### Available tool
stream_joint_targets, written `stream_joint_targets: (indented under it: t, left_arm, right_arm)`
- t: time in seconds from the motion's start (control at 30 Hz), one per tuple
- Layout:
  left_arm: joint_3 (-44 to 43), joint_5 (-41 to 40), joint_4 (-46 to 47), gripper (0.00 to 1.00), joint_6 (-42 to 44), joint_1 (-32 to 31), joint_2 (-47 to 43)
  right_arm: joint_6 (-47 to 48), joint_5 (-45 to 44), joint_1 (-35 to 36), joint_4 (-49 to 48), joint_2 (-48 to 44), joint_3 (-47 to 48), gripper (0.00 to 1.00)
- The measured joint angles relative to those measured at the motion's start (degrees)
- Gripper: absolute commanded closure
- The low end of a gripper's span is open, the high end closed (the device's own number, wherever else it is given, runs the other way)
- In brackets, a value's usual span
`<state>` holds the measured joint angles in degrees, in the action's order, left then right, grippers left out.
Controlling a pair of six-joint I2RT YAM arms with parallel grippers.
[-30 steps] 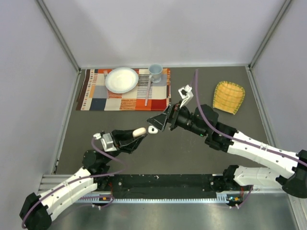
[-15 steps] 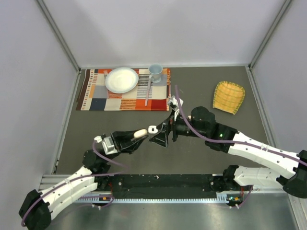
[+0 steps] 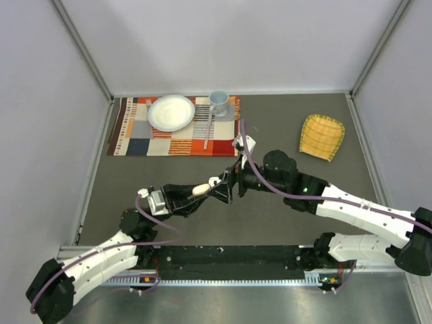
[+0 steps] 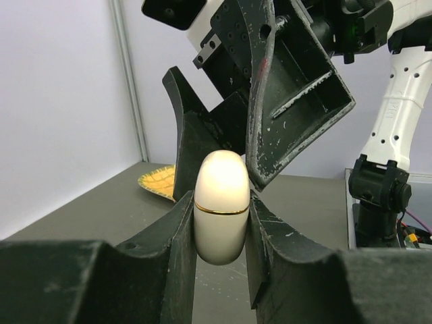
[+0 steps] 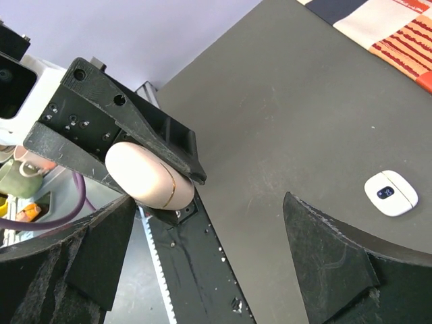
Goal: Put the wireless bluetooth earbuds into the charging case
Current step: Open the charging case.
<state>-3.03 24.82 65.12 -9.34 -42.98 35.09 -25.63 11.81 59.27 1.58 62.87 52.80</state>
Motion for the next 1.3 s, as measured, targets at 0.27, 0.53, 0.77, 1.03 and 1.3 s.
stream_joint_targets:
  t: [0.27,0.53,0.77,1.03,1.3]
  left_arm:
    - [0.3,0.5,3.1,1.00,-1.7,0.6,2.9]
    - [0.5,2.3,4.7,1.00,-1.9,1.0,2.9]
    - [0.5,3.8,4.7,1.00,-1.9,1.1,2.5]
    - [0.5,6.5,3.5,1.00,-1.9,1.0,2.4]
    - [0.5,8.7,2.8,1.00,-1.9,0.6,1.0]
  right_arm:
    - [0.0,-1.5,0.4,0.0,1.0,0.0,0.11]
    - [-0.4,-1.5,0.7,-0.3,1.0,0.0,0.10]
    - [-1.6,0.3,0.5,-0.3,1.1,0.2,0.10]
    - [-4.0,0.6,-0.3,-3.2,1.4,0.3,0.09]
    - [-4.7,-0.5,-1.2,-5.3,1.7,0.3,0.09]
